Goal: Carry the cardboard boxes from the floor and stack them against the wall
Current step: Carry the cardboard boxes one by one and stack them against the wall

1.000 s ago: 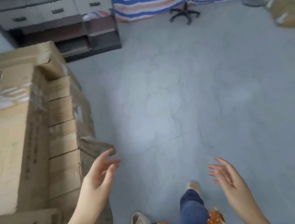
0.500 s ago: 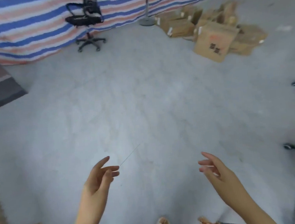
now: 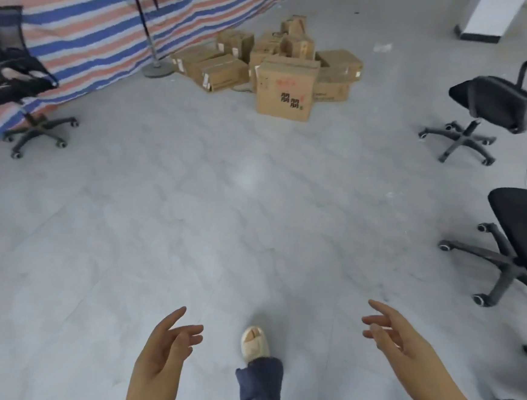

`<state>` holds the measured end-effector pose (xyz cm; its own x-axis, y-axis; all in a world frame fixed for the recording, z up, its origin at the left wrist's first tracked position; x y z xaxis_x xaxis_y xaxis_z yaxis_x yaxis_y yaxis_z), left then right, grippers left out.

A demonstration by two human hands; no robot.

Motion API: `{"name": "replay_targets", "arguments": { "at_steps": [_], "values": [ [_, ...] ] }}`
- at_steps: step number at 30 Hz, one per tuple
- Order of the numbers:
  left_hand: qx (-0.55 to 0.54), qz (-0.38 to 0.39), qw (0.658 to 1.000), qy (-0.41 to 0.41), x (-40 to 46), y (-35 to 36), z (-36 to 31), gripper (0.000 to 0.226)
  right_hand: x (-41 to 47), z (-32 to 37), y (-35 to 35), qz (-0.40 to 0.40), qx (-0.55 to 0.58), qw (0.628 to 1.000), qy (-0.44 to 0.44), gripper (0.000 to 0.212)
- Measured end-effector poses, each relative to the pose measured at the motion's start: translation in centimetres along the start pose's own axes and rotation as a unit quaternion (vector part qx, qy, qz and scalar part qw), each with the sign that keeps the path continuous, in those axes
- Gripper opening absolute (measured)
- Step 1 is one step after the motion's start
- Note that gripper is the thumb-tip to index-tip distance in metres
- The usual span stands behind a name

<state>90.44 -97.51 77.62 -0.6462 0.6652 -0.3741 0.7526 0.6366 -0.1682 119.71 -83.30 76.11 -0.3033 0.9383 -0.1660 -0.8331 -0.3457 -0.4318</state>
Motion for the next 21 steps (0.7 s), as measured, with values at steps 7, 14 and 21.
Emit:
{"name": "replay_targets", "arguments": {
  "at_steps": [7,14,21],
  "values": [
    [0.0,0.036,0.999,0.041,16.4,6.1,-10.0,0.031,16.2,3.8,-2.0,-0.079,0.018,0.997,-0.006,0.03],
    [0.118,0.138,0.977,0.111,29.5,14.6,-20.9,0.02,28.3,6.4,-5.2,-0.152,0.151,0.976,0.027,0.025],
    [0.124,0.146,0.978,0.079,38.0,24.6,-22.6,0.021,39.8,3.9,-8.8,-0.161,0.175,0.967,0.087,0.023]
  ]
}}
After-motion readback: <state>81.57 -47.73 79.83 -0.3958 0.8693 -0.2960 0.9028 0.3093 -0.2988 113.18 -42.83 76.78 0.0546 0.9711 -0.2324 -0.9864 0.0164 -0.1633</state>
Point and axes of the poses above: each hand's wrist, its own x-axis towards the middle knuckle, its own y-axis out of the palm, z = x × y, the point moved 1 cm from there along x, towards the middle knuckle, and after that the axes turned 8 degrees about -y, right-handed, at the moved point
